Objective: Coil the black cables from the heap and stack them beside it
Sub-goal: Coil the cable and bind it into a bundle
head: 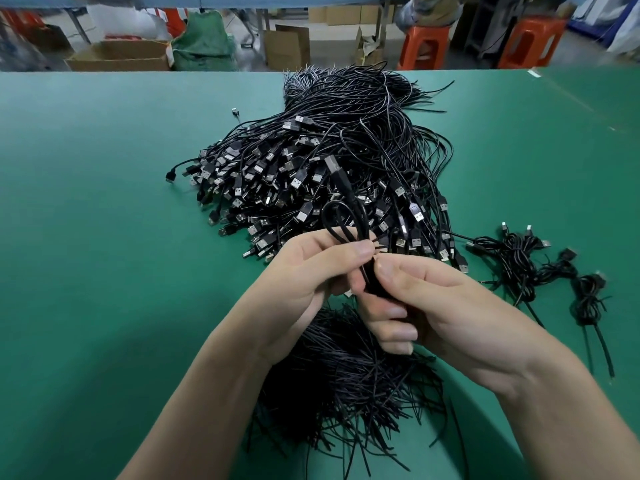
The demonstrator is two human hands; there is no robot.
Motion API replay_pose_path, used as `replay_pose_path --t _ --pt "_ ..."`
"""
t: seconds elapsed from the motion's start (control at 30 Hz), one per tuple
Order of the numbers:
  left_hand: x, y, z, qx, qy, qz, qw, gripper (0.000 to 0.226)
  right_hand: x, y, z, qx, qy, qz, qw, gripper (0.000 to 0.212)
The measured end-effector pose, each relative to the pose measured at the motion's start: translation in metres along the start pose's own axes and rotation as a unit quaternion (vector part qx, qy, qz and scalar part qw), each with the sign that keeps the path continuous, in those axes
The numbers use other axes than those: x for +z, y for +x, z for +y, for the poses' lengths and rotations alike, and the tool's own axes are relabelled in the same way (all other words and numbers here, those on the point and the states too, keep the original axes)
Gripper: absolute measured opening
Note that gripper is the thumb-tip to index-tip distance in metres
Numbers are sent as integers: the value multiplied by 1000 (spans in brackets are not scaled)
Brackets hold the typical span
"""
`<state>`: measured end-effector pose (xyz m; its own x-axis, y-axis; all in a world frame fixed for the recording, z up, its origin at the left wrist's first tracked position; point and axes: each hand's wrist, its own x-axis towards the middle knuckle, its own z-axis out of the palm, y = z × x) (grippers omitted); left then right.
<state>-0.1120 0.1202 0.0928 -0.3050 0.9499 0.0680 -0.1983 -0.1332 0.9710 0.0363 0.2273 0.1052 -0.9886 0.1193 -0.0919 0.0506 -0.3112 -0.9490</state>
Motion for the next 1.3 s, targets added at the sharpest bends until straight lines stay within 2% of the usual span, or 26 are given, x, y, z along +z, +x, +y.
replay_pose_path --t 0.07,0.17,0.23,0.3,0.4,0.47,0.53,0.6,0.67,0.9,1.0,1.07,1.13,1.17,1.23,1.3 --pt "-4 0 0 4 6 -3 1000 20 0 -1 -1 -9 -47 17 999 32" --pt "-7 -3 2 13 -3 -37 999 13 -2 0 -2 -63 -230 100 966 35" --pt "-8 -3 2 6 16 -24 1000 16 -4 2 -2 -96 -321 157 929 26" --pt "-11 -2 2 -16 43 3 999 19 -5 2 -2 -136 -347 191 908 10" --pt "-14 -1 -1 -54 94 26 994 35 -8 2 -3 -217 -439 228 841 18" --pt "-14 -1 0 -73 96 23 992 34 -8 1 -6 -280 -502 230 785 11" --pt "-14 -2 1 -84 94 9 992 36 -7 0 -6 -310 -520 237 760 9" --pt "-14 -2 1 -90 89 -4 992 38 -6 -1 -7 -315 -509 244 763 10" --pt "-15 -3 1 -96 86 -13 991 51 -5 -2 -8 -317 -502 243 767 8" --pt "-15 -5 7 -140 51 -39 988 85 -1 -6 -16 -331 -538 220 744 8" --pt "-15 -7 7 -152 53 -55 985 73 0 -9 -20 -321 -569 201 730 8" --pt "-16 -7 7 -156 64 -58 984 67 -1 -11 -22 -305 -576 190 734 10" --pt "-16 -7 8 -148 83 -49 984 64 -1 -11 -21 -295 -562 188 750 11" --pt "-16 -7 7 -139 93 -44 985 63 0 -10 -18 -291 -535 194 769 11" --pt "-15 -6 6 -114 117 -37 986 68 2 -6 -12 -279 -424 212 835 12" --pt "-13 -6 8 -86 136 -28 987 52 2 -2 -9 -269 -323 220 880 14"
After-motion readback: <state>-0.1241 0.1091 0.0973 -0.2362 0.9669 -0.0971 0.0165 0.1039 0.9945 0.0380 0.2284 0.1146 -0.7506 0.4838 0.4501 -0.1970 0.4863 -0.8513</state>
